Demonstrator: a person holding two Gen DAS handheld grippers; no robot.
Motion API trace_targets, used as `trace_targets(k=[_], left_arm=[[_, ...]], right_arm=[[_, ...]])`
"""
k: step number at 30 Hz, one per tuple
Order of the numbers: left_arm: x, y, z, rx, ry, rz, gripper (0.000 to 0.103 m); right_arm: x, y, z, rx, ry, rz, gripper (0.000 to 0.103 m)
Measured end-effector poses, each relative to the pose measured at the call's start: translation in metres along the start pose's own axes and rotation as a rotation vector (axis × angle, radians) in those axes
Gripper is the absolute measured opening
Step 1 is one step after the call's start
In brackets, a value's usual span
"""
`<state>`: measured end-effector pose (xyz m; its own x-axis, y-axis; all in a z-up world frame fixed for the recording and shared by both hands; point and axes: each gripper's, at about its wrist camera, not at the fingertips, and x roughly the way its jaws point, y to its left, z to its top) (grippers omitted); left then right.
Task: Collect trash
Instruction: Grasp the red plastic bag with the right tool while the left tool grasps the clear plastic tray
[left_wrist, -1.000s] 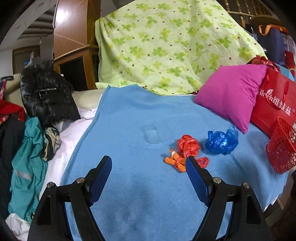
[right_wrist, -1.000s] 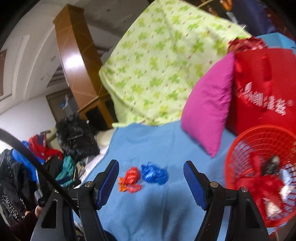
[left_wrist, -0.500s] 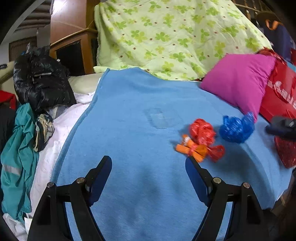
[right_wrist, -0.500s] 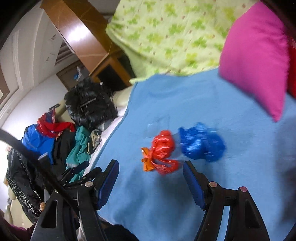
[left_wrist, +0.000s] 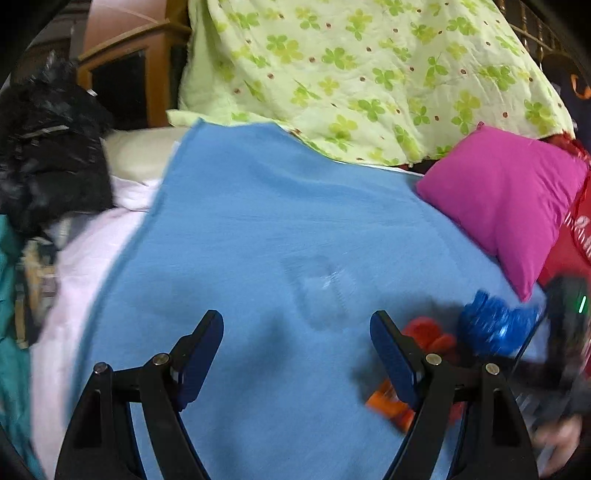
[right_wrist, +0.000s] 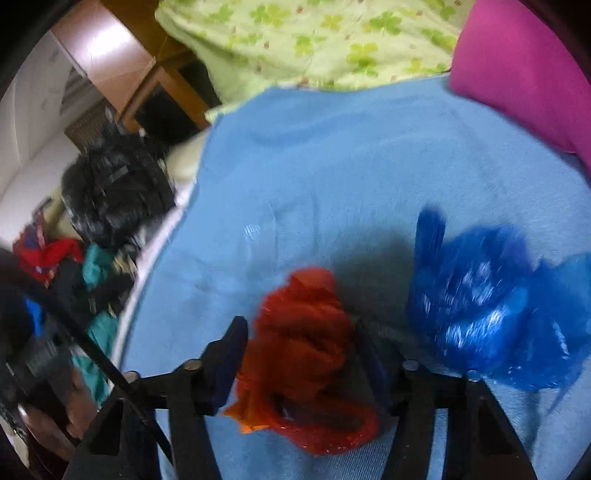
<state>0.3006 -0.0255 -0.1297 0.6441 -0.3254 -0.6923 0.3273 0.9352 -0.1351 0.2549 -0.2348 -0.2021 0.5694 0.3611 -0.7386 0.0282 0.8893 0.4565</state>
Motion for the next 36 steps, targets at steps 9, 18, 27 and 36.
trace_targets(k=[9, 18, 27, 36], left_arm=[[0.081, -0.041, 0.03, -0.024, 0.146, 0.021, 0.083], [0.102, -0.034, 0.015, -0.106, 0.192, 0.068, 0.056], [0.001, -0.057, 0.009, -0.03, 0.026, 0.083, 0.054], [-0.119, -0.144, -0.025, 0.143, -0.116, 0.025, 0.055]], right_arm=[[-0.038, -0.018, -0.018, -0.05, -0.103, 0.083, 0.047], [-0.109, -0.03, -0.042, -0.058, -0.216, 0.096, 0.047], [-0.197, -0.031, -0.068, -0.074, -0.376, 0.056, 0.047], [-0.292, -0.045, -0.109, -0.06, -0.505, -0.03, 0.047]])
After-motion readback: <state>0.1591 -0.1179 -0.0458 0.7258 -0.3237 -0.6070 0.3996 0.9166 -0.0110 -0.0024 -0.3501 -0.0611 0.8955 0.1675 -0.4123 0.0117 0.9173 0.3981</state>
